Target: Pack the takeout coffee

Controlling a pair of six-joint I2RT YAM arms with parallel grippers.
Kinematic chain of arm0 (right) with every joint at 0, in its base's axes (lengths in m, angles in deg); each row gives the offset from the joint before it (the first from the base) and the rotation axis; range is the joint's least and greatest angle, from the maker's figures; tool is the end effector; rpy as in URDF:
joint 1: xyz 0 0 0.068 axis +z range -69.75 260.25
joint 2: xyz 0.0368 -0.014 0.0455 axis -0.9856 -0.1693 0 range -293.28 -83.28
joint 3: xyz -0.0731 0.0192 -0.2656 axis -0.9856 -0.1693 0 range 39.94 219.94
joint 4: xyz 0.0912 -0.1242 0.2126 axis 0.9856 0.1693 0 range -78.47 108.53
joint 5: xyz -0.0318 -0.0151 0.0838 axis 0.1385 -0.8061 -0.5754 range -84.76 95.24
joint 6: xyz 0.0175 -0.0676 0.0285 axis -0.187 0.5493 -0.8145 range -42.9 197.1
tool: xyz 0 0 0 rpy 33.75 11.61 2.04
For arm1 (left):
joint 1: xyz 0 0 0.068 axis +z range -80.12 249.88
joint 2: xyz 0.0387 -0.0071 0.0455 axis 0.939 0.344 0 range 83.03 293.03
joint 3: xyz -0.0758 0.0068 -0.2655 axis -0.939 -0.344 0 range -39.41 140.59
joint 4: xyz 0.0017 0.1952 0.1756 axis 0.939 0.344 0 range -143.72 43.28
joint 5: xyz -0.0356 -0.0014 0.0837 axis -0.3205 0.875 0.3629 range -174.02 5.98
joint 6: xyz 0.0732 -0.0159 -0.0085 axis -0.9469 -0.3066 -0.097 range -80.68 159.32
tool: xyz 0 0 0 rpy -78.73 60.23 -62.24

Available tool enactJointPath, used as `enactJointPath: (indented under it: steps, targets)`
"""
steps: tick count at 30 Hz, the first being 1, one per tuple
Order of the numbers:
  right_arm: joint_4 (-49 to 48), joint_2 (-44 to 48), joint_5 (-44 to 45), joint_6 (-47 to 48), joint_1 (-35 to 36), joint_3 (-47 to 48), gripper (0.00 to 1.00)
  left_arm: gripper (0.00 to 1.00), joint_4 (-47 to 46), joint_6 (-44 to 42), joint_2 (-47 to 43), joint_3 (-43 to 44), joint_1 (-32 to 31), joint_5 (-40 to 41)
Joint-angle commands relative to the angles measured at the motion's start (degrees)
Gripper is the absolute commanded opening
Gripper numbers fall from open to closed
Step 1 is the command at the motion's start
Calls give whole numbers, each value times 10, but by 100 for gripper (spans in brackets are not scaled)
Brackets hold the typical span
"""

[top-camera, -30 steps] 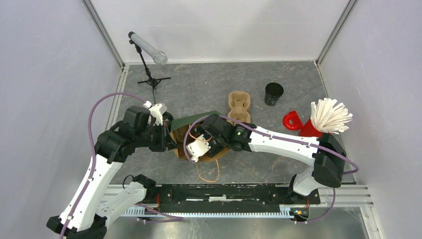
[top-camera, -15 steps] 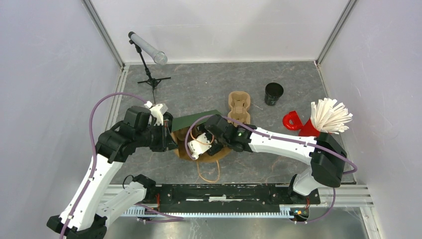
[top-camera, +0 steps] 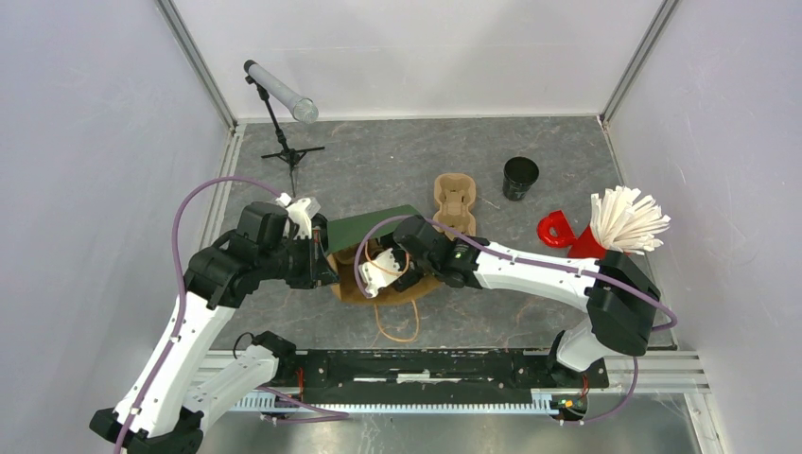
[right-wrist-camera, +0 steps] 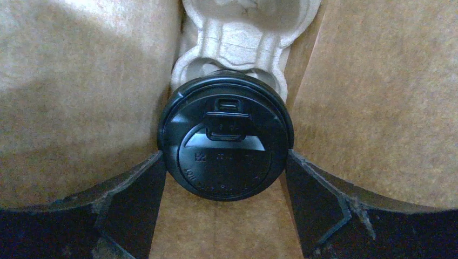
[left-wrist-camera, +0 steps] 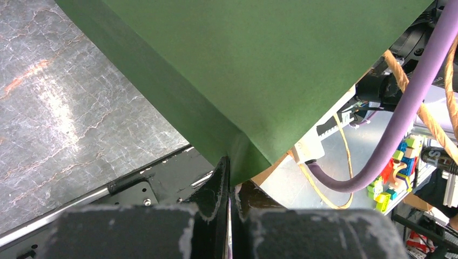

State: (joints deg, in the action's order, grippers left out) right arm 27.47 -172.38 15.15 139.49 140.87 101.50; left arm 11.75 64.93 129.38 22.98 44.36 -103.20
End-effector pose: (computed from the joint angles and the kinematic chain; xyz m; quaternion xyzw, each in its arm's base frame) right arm 0.1866 0.3092 0.2262 -0.7881 0.4667 -0.0854 0.3922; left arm 0.1197 -0.0804 0.3309 0.0570 0.9249 -0.2884 0.2410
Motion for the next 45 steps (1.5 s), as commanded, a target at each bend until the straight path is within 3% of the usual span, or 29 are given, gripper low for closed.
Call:
enactJointPath:
  steps: [1, 45]
  targets:
    - [-5, -2, 1, 4, -11, -9, 84, 2, -6, -6, -9, -2, -1, -21]
    - [8, -73, 10, -8, -27, 13, 83, 2, -13, -4, 0, -4, -1, -30]
